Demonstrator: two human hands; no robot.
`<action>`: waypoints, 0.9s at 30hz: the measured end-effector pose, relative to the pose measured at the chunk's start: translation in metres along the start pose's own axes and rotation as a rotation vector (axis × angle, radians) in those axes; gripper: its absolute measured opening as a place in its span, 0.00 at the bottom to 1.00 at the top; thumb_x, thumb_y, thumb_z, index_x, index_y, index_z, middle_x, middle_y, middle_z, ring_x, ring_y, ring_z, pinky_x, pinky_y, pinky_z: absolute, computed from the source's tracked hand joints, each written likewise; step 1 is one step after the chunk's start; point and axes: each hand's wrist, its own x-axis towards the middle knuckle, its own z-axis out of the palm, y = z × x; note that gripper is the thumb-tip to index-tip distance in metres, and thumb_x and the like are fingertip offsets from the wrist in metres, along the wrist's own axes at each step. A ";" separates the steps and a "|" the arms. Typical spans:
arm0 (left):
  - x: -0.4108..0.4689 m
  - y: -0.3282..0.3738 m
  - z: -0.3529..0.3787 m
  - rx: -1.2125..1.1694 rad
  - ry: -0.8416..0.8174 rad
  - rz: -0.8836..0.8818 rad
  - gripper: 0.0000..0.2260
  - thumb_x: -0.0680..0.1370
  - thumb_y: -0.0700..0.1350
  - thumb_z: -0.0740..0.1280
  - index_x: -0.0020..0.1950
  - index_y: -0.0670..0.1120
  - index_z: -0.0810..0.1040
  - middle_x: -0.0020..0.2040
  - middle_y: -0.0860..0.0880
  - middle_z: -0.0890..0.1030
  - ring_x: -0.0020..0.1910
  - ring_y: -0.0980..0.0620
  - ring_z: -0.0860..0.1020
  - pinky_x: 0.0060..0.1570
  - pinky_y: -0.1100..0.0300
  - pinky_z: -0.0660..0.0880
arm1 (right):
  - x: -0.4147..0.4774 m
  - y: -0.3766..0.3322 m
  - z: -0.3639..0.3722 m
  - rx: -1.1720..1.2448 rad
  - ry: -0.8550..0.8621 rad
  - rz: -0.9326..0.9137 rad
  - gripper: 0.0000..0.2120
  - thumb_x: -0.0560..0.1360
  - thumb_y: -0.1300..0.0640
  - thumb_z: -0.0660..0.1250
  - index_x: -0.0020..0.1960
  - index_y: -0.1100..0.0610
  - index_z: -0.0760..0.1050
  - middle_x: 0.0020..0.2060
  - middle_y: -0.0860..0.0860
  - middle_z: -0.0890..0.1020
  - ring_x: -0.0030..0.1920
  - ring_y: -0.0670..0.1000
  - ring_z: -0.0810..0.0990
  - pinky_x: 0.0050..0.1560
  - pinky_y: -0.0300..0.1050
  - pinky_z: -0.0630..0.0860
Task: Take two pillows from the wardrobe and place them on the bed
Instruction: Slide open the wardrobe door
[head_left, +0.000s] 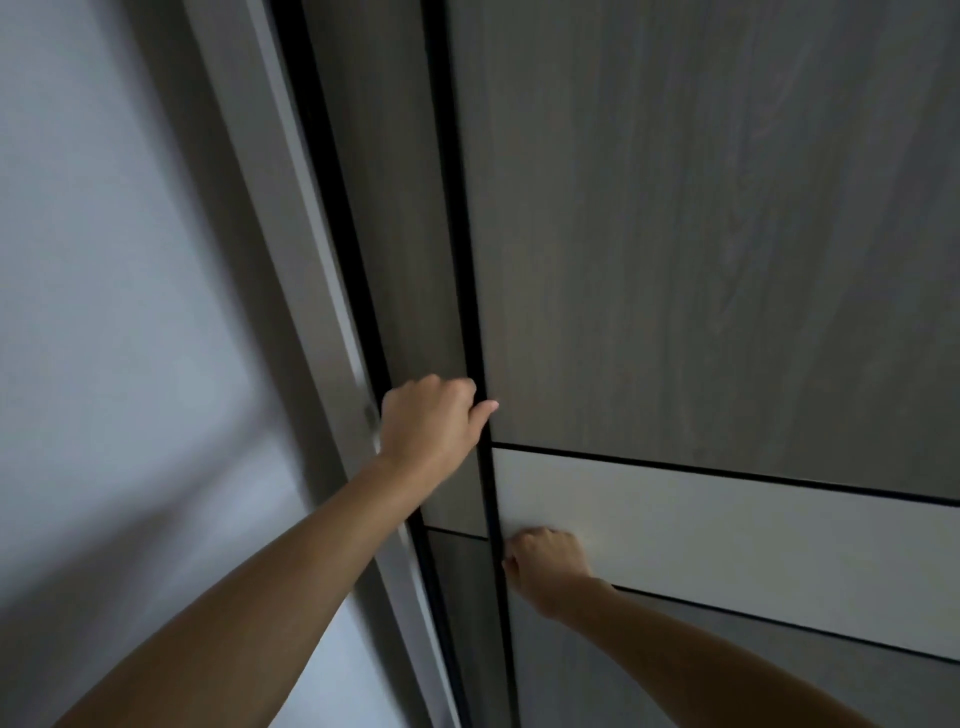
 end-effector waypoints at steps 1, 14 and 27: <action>-0.001 -0.005 -0.001 0.006 0.010 -0.021 0.20 0.72 0.58 0.69 0.27 0.48 0.71 0.20 0.53 0.65 0.21 0.49 0.67 0.23 0.66 0.52 | 0.001 -0.002 0.000 0.003 0.006 -0.004 0.15 0.76 0.49 0.57 0.49 0.56 0.78 0.51 0.57 0.82 0.52 0.60 0.80 0.50 0.49 0.75; -0.005 -0.061 -0.013 0.263 -0.149 0.089 0.18 0.73 0.36 0.66 0.27 0.47 0.62 0.27 0.48 0.74 0.26 0.49 0.64 0.24 0.60 0.52 | -0.012 -0.015 -0.002 -0.059 -0.003 0.216 0.14 0.75 0.50 0.58 0.54 0.56 0.77 0.56 0.59 0.81 0.56 0.60 0.78 0.53 0.49 0.73; -0.028 0.100 -0.001 -0.035 -0.238 0.440 0.07 0.75 0.43 0.61 0.37 0.46 0.75 0.41 0.45 0.82 0.41 0.43 0.80 0.36 0.56 0.64 | -0.187 0.087 -0.039 -0.078 0.046 0.659 0.13 0.73 0.49 0.61 0.50 0.55 0.77 0.53 0.57 0.82 0.53 0.59 0.80 0.48 0.47 0.75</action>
